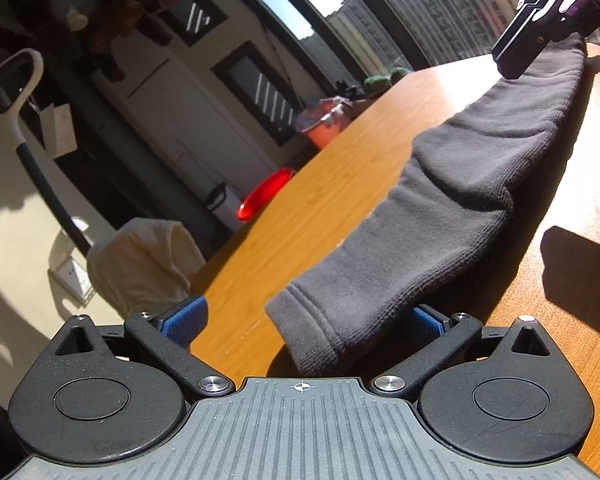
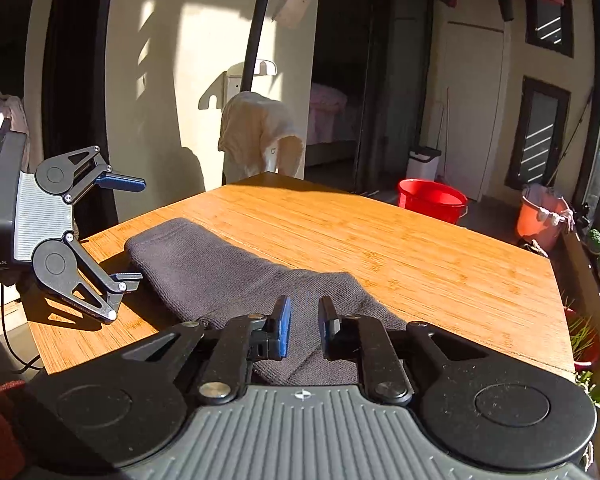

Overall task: Fold clothes
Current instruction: 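Lift the grey sock's toe with the right tool while the left tool grasps its body, then lay the grey sock flat beside the other sock and open both tools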

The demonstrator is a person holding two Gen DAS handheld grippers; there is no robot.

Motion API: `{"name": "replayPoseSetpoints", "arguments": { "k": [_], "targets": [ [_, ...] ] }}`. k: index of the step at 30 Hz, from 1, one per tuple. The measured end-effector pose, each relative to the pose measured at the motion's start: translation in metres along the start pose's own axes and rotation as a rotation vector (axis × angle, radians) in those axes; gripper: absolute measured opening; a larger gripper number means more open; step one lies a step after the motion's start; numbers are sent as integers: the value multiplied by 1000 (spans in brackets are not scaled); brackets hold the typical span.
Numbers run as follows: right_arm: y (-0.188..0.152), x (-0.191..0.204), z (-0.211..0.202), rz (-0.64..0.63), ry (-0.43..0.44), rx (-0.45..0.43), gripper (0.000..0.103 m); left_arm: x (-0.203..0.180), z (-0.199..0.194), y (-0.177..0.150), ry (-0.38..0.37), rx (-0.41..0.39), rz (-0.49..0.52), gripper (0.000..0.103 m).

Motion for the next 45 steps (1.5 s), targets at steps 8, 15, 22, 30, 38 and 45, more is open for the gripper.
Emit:
{"name": "replayPoseSetpoints", "arguments": {
  "k": [8, 15, 22, 30, 38, 45],
  "targets": [
    [-30, -56, -44, 173, -218, 7, 47, -11, 5, 21, -101, 40, 121, 67],
    [-82, -151, -65, 639, -381, 59, 47, 1, -12, 30, -137, 20, 10, 53],
    [-61, -169, -51, 670, -242, 66, 11, 28, -6, 53, -222, 9, -159, 21],
    [53, -258, 24, 592, -390, -72, 23, 124, 99, 75, 5, 102, -425, 54],
    [-7, -184, 2, 493, -284, 91, 57, 129, 53, 34, -275, 189, -746, 85],
    [-47, -140, 28, 389, -256, 220, 65, 80, 51, 14, -427, 238, -781, 89]
  ]
}}
Point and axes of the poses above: each gripper's, at about its wrist camera, not at the fingertips, and z roughly the way its jaws point, x to its left, y to its top, the point moved 4 cm from there along z, roughly the way its jaws point, and after that the axes turned 2 degrees about -y, right-handed, at the moved point
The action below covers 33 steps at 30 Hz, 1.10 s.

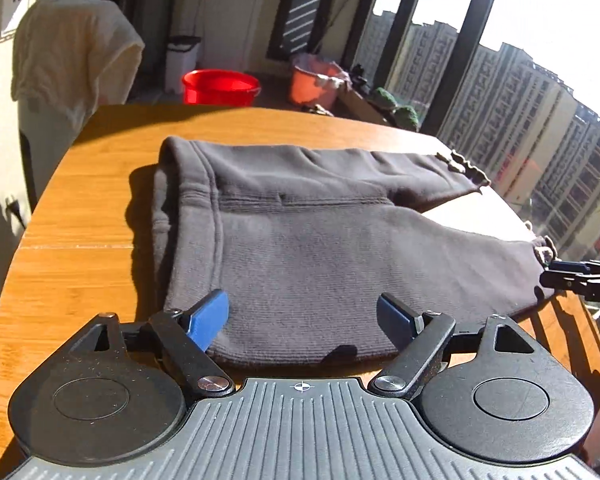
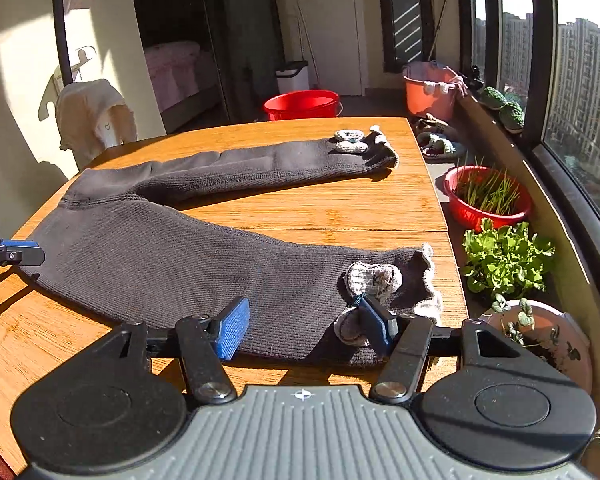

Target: Fold clothes

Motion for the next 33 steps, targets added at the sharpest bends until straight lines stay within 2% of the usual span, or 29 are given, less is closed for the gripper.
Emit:
{"name": "replayPoseSetpoints", "arguments": {
  "k": [4, 9, 12, 15, 17, 19, 23, 28, 33],
  "targets": [
    [23, 5, 35, -57, -27, -14, 66, 13, 18, 16, 59, -13, 4, 89],
    [63, 11, 81, -60, -42, -23, 67, 33, 44, 38, 127, -37, 23, 90],
    [73, 15, 98, -88, -70, -39, 67, 37, 60, 49, 156, -46, 53, 93],
    [71, 17, 97, -86, -73, -65, 72, 31, 66, 50, 170, -48, 77, 96],
    [66, 17, 90, -46, -41, -74, 92, 30, 64, 50, 160, -53, 74, 98],
    [57, 17, 77, 23, -14, -87, 103, 29, 62, 49, 143, -63, 50, 101],
    [37, 17, 58, 140, 18, -81, 103, 18, 54, 39, 159, -89, 1, 103],
    [14, 27, 36, 217, 10, -81, 103, -7, 38, 22, 296, -109, -18, 103],
    [4, 59, 32, 121, -130, -12, 103, -35, 33, 3, 268, -56, -11, 103]
  ]
}}
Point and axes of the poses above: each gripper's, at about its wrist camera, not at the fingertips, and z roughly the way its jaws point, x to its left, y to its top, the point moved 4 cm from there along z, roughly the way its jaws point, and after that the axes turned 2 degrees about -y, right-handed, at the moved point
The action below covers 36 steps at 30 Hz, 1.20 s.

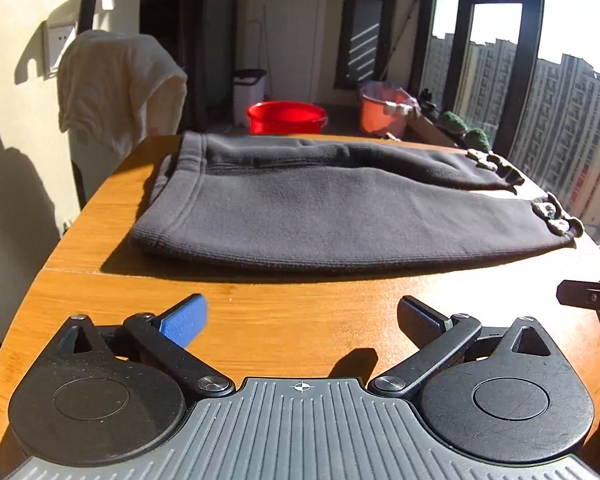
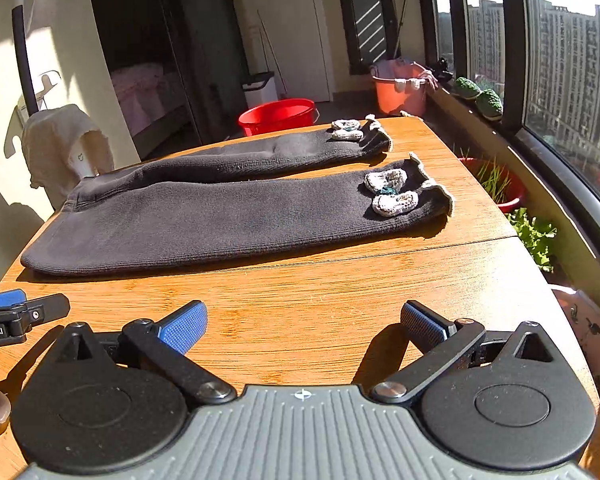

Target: Fold clothes

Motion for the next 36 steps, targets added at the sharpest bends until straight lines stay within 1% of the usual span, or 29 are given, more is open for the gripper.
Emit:
{"name": "replayPoseSetpoints", "arguments": {
  "k": [1, 2, 4, 7, 13, 14, 17, 25, 36],
  "targets": [
    [-2, 8, 2, -38, -49, 25, 103, -2, 0, -2, 15, 9, 4, 103],
    [-2, 13, 2, -61, -77, 35, 103, -5, -1, -3, 29, 18, 8, 103],
    [-4, 10, 0, -49, -67, 44, 103, -7, -2, -6, 63, 32, 14, 103],
    [-4, 11, -1, -38, -84, 36, 103, -6, -2, -8, 94, 40, 15, 103],
    [-4, 13, 1, -20, -102, 17, 103, 2, -6, -8, 79, 23, -33, 103],
    [-4, 13, 2, -20, -102, 16, 103, 2, -7, -8, 80, 25, -31, 103],
    [-4, 12, 3, -21, -102, 13, 103, -4, -6, -9, 105, 48, 15, 103],
    [-4, 13, 5, -25, -99, 11, 103, -4, -9, -11, 120, 45, -3, 103],
    [-6, 13, 6, -24, -97, 8, 103, -5, -11, -11, 119, 44, -6, 103]
  ]
}}
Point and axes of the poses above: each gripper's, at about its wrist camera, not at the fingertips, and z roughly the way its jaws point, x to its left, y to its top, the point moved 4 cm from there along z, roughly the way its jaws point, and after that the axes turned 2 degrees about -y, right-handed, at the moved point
